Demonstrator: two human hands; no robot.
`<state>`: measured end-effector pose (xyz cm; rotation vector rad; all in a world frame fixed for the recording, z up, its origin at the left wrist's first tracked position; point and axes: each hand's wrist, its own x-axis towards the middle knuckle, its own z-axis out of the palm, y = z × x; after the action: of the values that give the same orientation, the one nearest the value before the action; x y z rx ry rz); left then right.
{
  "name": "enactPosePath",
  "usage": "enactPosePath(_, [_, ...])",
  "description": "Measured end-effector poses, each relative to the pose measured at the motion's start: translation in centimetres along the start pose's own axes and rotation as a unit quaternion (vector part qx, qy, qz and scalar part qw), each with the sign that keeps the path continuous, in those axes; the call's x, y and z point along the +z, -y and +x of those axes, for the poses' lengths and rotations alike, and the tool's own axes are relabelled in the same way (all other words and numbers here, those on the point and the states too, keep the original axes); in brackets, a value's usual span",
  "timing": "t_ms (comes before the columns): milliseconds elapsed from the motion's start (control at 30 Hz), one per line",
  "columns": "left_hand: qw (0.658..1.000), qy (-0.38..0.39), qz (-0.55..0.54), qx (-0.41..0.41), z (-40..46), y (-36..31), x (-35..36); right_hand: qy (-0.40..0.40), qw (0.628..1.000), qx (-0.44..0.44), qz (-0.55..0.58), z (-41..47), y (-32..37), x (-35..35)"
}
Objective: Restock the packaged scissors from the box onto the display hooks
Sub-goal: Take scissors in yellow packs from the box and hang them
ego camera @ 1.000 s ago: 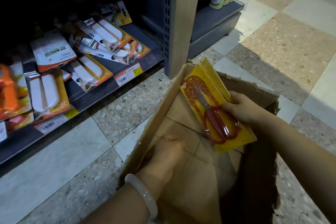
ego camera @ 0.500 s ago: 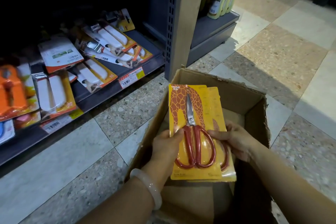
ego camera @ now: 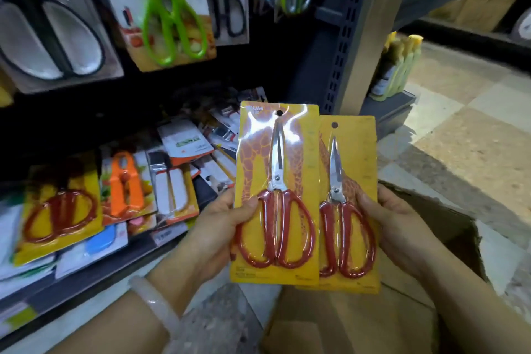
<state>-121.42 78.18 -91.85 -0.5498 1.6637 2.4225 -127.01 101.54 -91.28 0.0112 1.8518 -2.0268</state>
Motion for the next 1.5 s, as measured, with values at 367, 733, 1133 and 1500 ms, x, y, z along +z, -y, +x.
enactPosePath(367, [0.979, -0.14, -0.101, 0.109, -9.1, -7.1, -15.4, 0.166, 0.981, -0.057, 0.082, 0.4, 3.4, 22.0])
enactPosePath(733, [0.902, -0.265, -0.137, 0.311, -15.8, -13.5, -23.8, 0.202, 0.969, -0.104, 0.099, -1.2, 5.6, 33.0])
enactPosePath(1133, [0.88, -0.302, -0.098, 0.354, -17.8, -16.5, -23.8, 0.218, 0.957, -0.182, 0.057, -0.5, 10.6, 36.2])
enactPosePath(1500, [0.889, -0.288, -0.09, 0.345, -16.6, -16.7, -22.9, 0.186, 0.962, -0.193, 0.044, 0.5, 10.9, 34.6])
